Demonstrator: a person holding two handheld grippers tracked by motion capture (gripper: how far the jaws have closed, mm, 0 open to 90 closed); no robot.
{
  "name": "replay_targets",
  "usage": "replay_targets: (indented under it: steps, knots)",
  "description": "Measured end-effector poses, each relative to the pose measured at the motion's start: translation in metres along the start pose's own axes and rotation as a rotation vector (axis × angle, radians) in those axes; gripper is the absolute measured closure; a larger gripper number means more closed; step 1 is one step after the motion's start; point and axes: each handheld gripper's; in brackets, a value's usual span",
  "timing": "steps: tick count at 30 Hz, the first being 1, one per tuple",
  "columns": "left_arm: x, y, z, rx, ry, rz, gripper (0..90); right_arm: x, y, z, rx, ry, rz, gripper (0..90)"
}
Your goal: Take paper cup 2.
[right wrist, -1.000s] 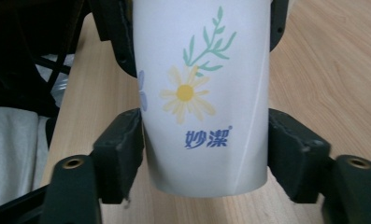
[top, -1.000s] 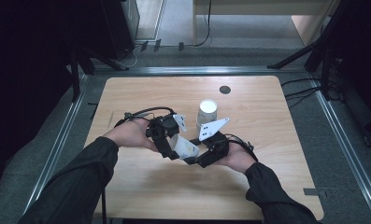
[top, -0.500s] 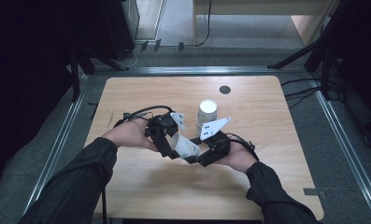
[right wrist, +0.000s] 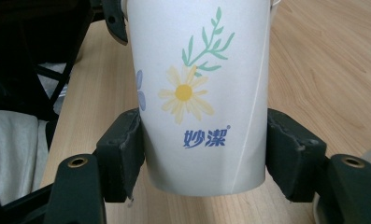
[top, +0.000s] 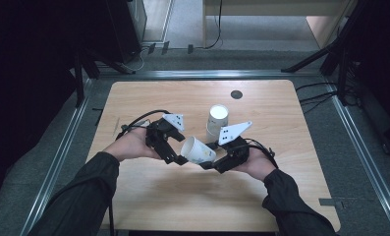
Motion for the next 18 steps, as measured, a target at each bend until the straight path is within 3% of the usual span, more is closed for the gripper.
replay_targets:
  steps: [7, 18]
  knots:
    - [0.001, -0.002, 0.015, -0.04, 0.121, 0.003, 12.6, -0.007, 0.002, 0.002, 0.005, 0.032, -0.007, 34.3]
    - [0.013, 0.0, 0.033, -0.116, 0.283, 0.052, 12.8, -0.01, 0.001, 0.005, 0.018, 0.054, -0.015, 34.3]
Point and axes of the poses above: each handheld gripper's, and its own axes: x roughly forward along the jaws, z roughly out of its underside, y roughly to its right, and after that the axes turned 8 degrees about -x, right-handed
